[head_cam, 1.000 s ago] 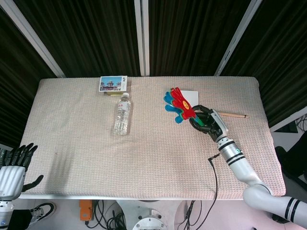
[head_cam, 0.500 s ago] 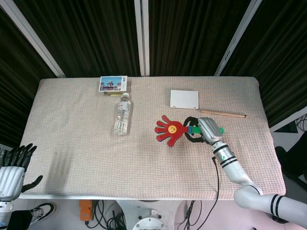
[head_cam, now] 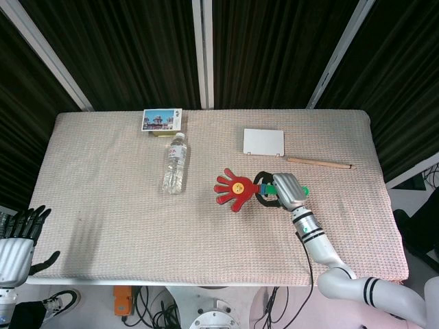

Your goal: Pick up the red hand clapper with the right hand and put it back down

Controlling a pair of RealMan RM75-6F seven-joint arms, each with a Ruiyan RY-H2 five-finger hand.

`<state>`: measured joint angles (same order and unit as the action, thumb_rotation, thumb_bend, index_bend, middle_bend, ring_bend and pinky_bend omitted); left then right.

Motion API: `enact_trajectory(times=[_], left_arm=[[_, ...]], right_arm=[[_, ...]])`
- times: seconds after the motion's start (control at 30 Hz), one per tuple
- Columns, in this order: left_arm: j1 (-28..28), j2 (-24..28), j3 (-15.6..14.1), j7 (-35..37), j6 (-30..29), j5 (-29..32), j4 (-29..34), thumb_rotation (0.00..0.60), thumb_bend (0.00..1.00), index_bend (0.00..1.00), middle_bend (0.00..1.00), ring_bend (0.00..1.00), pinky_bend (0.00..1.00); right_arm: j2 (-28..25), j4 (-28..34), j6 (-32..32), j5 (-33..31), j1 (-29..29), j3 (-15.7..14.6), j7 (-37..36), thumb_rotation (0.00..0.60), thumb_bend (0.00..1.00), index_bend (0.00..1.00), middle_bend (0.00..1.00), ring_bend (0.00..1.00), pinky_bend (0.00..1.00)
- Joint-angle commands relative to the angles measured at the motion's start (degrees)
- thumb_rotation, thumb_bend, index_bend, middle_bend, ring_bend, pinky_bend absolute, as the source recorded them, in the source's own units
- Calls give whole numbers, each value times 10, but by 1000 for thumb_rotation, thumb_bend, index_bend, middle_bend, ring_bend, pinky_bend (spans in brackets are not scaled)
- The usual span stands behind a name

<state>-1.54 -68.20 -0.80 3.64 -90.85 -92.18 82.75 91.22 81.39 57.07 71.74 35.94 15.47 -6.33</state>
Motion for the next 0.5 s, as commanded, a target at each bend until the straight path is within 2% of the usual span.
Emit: enact_trajectory(times=[0.03, 0.1, 0.17, 0.2, 0.23, 0.27, 0.3, 0.37, 0.43, 0.5], left_arm=[[0, 1, 0, 0, 0, 1, 0, 600, 180, 38, 0, 0, 0], [1, 2, 0, 2, -1, 2, 0, 600, 181, 38, 0, 0, 0], [2, 2, 0, 3, 0, 3, -1, 600, 181, 38, 0, 0, 0], [2, 1, 0, 4, 0, 3, -2, 600, 181, 38, 0, 0, 0], [2, 1, 0, 5, 0, 4, -2, 600, 181, 38, 0, 0, 0], [2, 1, 0, 5, 0, 4, -3, 600, 180, 38, 0, 0, 0], [3, 1, 0, 6, -1, 4, -3, 600, 181, 38, 0, 0, 0], [3, 1, 0, 7, -1, 4, -4, 600, 181, 38, 0, 0, 0], [3, 1, 0, 7, -1, 4, -5, 600, 181, 38, 0, 0, 0], [3, 1, 0, 7, 0, 4, -5, 600, 181, 38, 0, 0, 0]], right_arm=[[18, -26, -4, 13, 10, -10, -7, 600, 412, 970, 937, 950, 1000], [22, -37, -6, 20, 14, -15, -6, 600, 349, 933, 905, 883, 1000], [19, -41, -15, 22, 17, -20, -4, 600, 266, 830, 771, 732, 961], [13, -39, -29, 19, 21, -24, 0, 600, 205, 719, 640, 576, 848], [3, -34, -50, 11, 26, -29, 9, 600, 142, 588, 504, 408, 688], [-7, -30, -67, 0, 29, -32, 22, 600, 79, 403, 336, 208, 462], [-15, -25, -80, -15, 33, -33, 41, 600, 29, 221, 193, 70, 269], [-32, -6, -101, -60, 38, -32, 86, 600, 0, 29, 40, 0, 83], [-44, 14, -104, -94, 40, -28, 114, 600, 0, 0, 0, 0, 11], [-56, 37, -95, -117, 40, -23, 132, 600, 0, 0, 0, 0, 0]])
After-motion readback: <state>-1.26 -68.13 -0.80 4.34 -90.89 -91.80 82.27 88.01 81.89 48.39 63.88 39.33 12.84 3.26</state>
